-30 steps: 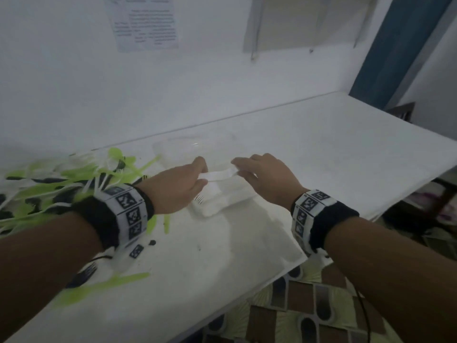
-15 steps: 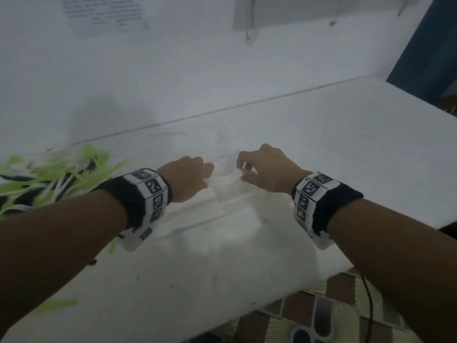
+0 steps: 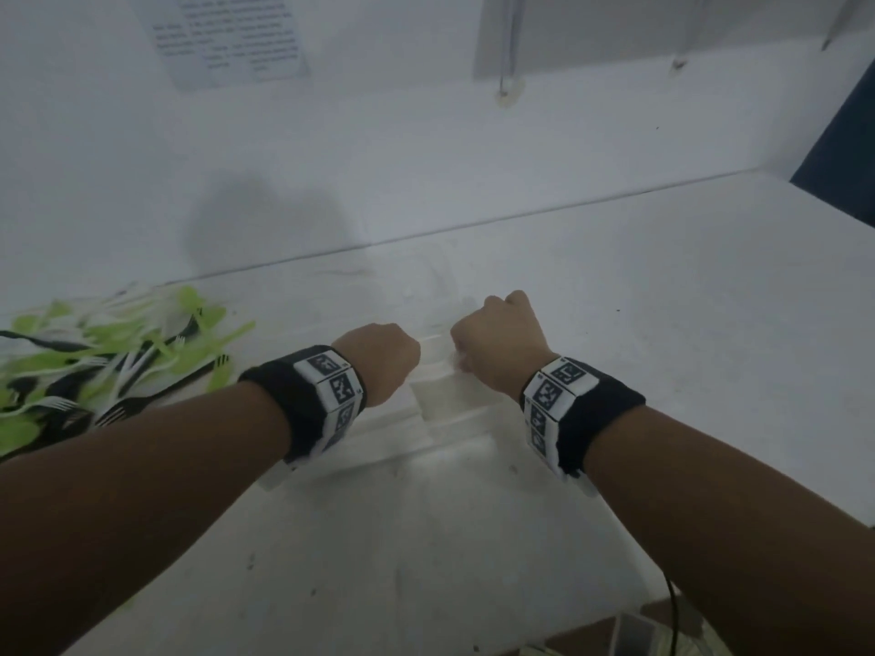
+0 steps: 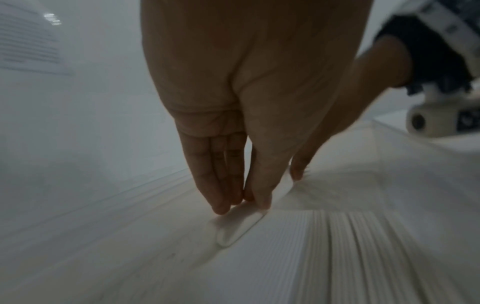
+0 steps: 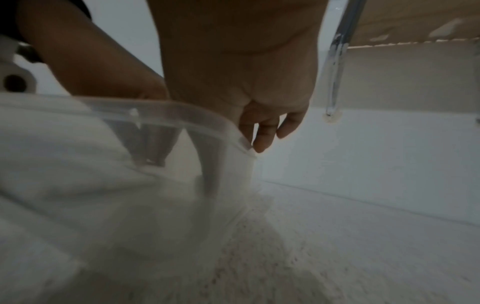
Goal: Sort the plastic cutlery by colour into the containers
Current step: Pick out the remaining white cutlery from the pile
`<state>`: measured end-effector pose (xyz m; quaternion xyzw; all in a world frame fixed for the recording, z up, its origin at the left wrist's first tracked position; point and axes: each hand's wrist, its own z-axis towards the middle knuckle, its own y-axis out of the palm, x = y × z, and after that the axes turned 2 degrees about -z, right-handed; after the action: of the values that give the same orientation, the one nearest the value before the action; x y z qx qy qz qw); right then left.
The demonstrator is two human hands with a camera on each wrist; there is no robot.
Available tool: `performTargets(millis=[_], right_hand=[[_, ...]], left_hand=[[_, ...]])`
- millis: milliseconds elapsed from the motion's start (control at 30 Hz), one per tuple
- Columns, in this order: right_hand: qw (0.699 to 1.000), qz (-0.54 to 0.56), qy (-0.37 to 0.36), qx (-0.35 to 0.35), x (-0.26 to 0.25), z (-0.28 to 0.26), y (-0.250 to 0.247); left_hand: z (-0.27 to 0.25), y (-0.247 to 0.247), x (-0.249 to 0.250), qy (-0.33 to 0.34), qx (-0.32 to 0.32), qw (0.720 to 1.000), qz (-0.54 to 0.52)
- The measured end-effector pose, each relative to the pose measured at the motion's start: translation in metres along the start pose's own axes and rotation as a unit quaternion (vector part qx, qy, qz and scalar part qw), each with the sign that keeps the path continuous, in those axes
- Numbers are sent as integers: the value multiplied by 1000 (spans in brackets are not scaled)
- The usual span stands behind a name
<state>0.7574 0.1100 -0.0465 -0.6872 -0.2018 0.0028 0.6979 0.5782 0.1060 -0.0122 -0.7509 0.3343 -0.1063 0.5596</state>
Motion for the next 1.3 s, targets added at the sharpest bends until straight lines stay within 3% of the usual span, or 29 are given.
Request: performTargets(millis=[200,367,467,600,700,800,900,1067,1300], right_hand=[[997,-12,-4,71,-3,-8,12],[999,-15,-19,48,-1,-12,3],[999,12,-28,13,6,-11,-7],[983,174,-3,58,6,-4,-26],[926,361,27,109,-6,7,-45],[869,486,13,89,-35,24,-71],[841,538,-38,28,-75,41,-97],[849,503,-136,-92,-158,61,-133],[856,449,-214,-138,-288,67,-161]], left_hand=[[-2,-7,4,-21,-7,1000,13],[-1,-9,8,-26,-22,999,6],[1,-7,-4,-36,-25,997,-66],[-15,-4,-23,-62,22,975,-210],[-42,-8,-42,-106,110,946,-287],[-77,-9,-73,-173,181,915,-317],[-116,0,-111,-238,202,896,-315],[-199,40,-165,-358,106,866,-332],[-319,108,-208,-446,65,821,-350]])
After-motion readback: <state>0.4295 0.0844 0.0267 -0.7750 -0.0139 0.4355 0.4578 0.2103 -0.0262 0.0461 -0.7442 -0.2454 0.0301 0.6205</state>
